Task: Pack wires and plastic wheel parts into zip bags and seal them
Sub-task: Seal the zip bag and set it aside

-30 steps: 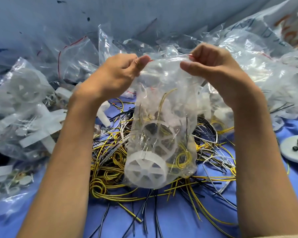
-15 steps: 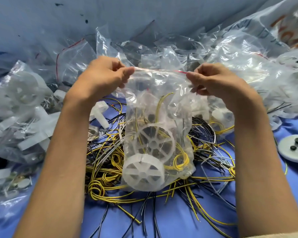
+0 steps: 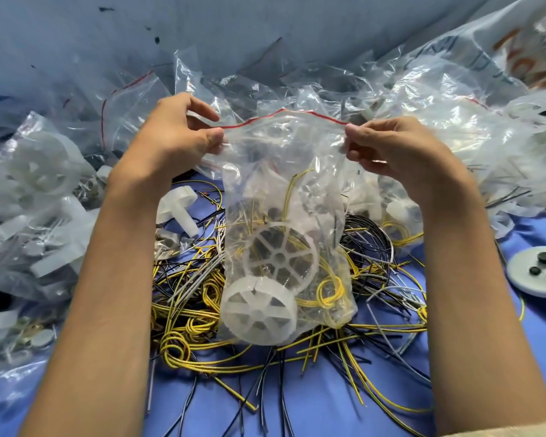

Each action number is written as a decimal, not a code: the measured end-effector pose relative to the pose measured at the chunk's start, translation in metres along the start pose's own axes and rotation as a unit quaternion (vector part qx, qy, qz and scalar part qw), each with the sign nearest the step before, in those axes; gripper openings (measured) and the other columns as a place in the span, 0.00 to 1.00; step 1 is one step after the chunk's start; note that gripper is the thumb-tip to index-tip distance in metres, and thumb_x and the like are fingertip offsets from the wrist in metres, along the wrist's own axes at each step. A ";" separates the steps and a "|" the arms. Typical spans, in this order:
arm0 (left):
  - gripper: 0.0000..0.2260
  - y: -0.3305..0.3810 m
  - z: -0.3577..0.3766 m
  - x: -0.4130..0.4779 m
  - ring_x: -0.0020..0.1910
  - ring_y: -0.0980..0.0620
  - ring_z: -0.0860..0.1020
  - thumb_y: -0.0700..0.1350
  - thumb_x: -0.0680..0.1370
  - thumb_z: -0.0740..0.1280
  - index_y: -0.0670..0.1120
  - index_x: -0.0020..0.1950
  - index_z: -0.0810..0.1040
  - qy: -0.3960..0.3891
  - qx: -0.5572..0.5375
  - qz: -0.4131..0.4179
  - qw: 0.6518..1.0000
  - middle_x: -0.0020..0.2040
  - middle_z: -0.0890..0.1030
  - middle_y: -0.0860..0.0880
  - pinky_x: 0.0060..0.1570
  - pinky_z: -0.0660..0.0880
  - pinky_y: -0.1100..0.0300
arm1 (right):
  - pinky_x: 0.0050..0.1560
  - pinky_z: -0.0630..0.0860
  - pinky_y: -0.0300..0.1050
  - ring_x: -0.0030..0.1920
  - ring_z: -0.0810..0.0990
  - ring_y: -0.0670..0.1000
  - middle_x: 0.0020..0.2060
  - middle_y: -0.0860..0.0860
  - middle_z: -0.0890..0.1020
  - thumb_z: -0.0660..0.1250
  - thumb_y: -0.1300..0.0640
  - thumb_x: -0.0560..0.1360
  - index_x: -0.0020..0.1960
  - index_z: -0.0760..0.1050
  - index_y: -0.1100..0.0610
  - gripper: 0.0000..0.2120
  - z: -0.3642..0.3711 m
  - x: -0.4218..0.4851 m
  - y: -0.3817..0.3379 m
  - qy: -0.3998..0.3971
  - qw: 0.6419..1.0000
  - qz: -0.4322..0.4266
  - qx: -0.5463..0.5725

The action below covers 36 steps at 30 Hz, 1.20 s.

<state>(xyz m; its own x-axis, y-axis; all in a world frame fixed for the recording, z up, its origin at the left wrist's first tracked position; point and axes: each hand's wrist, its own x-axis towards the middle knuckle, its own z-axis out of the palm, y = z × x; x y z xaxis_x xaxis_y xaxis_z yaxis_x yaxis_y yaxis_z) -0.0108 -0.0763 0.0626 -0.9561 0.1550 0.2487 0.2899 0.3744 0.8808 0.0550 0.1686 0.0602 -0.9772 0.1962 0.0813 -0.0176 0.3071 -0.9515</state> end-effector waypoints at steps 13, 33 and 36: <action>0.10 -0.003 0.002 0.001 0.42 0.52 0.76 0.41 0.76 0.69 0.49 0.53 0.71 0.017 0.018 0.002 1.000 0.43 0.80 0.47 0.46 0.71 0.59 | 0.32 0.72 0.28 0.25 0.75 0.39 0.24 0.47 0.77 0.65 0.64 0.75 0.35 0.76 0.58 0.10 0.004 0.006 -0.004 0.074 0.997 -0.005 0.017; 0.12 0.004 0.002 -0.002 0.28 0.65 0.75 0.35 0.71 0.71 0.48 0.50 0.74 -0.010 -0.022 -0.008 1.000 0.35 0.79 0.51 0.31 0.69 0.75 | 0.33 0.70 0.28 0.29 0.75 0.40 0.27 0.45 0.80 0.68 0.60 0.74 0.38 0.80 0.55 0.06 0.011 0.001 -0.003 0.028 0.999 -0.012 0.033; 0.08 0.003 0.005 -0.003 0.29 0.65 0.77 0.39 0.73 0.71 0.50 0.47 0.76 -0.046 -0.035 -0.029 0.998 0.36 0.81 0.53 0.35 0.70 0.72 | 0.33 0.70 0.27 0.29 0.76 0.38 0.28 0.44 0.81 0.69 0.60 0.74 0.41 0.81 0.57 0.04 0.013 0.001 -0.002 0.011 1.000 -0.010 0.027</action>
<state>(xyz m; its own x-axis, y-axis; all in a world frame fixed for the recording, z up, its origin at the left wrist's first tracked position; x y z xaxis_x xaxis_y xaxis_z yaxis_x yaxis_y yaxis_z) -0.0066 -0.0705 0.0627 -0.9621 0.2200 0.1610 0.2273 0.3217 0.9191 0.0511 0.1557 0.0582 -0.9717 0.2106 0.1073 -0.0499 0.2606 -0.9641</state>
